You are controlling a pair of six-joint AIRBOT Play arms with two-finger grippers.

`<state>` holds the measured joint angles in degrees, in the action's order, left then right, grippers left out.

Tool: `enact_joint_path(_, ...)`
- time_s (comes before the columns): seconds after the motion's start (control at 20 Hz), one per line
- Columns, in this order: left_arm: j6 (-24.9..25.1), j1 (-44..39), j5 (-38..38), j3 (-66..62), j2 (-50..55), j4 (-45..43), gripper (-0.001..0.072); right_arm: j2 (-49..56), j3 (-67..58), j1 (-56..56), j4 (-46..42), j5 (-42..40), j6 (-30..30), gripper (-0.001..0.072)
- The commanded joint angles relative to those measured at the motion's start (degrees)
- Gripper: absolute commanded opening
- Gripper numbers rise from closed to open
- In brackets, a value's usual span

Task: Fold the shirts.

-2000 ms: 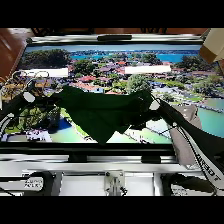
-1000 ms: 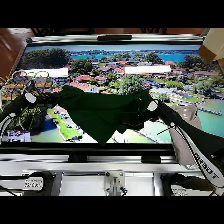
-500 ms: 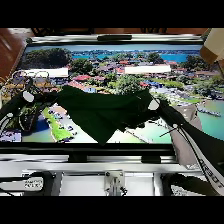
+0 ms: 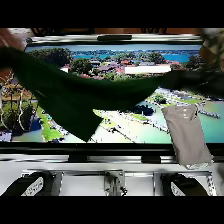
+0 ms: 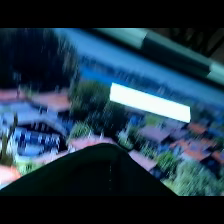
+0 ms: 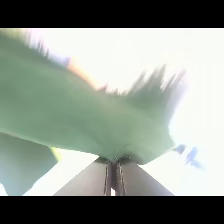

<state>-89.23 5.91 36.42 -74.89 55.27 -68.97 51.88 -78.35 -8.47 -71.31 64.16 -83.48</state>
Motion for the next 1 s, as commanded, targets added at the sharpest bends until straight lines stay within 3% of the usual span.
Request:
enact_joint_path(0.0,1.44,0.02,0.20,-8.87,-16.13,0.04,0.0032,-7.74,-14.99,3.63,-10.34,-9.46,-0.11,0.0069)
enact_joint_path(0.2,1.33,0.07,0.09,-13.49,-30.05,-0.02,0.0032,-11.82,-23.41,4.48,-14.67,-15.91,-0.35,0.0069)
enact_joint_path(0.4,1.33,0.07,0.79,-13.53,-34.01,-0.11,0.0032,-12.87,-24.02,4.48,-17.57,-14.03,-0.52,0.0069)
enact_joint_path(0.65,1.42,0.07,12.70,-13.38,-26.14,-4.15,0.0032,-7.50,-24.02,4.48,-22.84,2.14,-0.48,0.0069)
enact_joint_path(0.8,4.59,0.07,21.77,-13.14,-15.93,-4.15,0.0032,0.17,-22.34,4.48,-26.86,15.08,-0.52,0.0069)
enact_joint_path(0.95,6.29,0.07,22.56,-10.58,-5.22,-4.15,0.0032,7.69,-13.97,4.48,-25.51,12.90,-2.82,0.0070)
